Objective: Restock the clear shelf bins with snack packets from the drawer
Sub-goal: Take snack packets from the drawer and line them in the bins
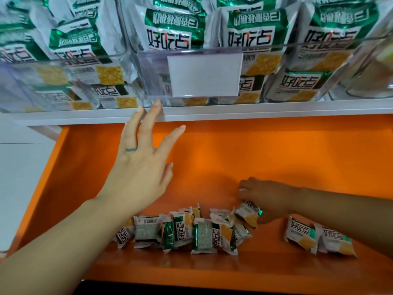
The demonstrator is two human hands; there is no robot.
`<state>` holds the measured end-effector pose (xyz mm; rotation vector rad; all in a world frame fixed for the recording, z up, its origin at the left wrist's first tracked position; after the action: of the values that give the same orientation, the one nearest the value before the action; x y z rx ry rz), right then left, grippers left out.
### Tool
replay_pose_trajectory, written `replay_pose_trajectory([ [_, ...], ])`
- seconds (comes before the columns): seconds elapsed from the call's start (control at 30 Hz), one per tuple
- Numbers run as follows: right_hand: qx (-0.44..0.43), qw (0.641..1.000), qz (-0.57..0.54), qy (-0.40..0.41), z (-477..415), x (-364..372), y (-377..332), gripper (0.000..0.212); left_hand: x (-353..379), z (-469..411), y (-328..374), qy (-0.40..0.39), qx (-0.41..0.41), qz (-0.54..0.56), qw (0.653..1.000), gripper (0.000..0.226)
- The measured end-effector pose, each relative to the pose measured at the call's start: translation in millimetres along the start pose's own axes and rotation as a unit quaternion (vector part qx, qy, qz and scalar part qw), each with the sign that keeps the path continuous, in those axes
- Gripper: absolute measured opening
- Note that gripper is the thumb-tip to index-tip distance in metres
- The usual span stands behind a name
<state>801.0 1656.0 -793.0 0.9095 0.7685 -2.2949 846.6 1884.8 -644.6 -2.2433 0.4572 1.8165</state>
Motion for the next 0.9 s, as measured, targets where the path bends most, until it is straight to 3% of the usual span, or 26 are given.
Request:
replay_pose_trajectory([
  [0.13,-0.094,0.99,0.034,-0.094,1,4,-41,0.069,1,0,0,0.002,-0.002,-0.003,1.0,0.073],
  [0.3,-0.12,0.987,0.055,-0.094,-11,15,-49,0.071,1,0,2,0.002,-0.001,-0.009,1.0,0.073],
  [0.63,-0.087,0.988,0.069,-0.111,-15,25,-38,0.072,1,0,0,-0.002,0.006,-0.017,1.0,0.073],
  [0.9,-0.011,0.997,0.079,-0.021,28,-32,-42,0.072,0,1,2,-0.011,0.004,-0.025,1.0,0.078],
])
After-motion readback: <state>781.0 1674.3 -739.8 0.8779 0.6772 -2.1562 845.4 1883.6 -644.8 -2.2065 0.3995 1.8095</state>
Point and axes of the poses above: each hand's wrist, its own z-axis away from the middle knuckle, its own x-axis out of the palm, y = z × x, the point moved 5 cm from there along -z, towards the middle knuckle, and after that the axes turned 9 degrees about -x, right-handed, at the moved point
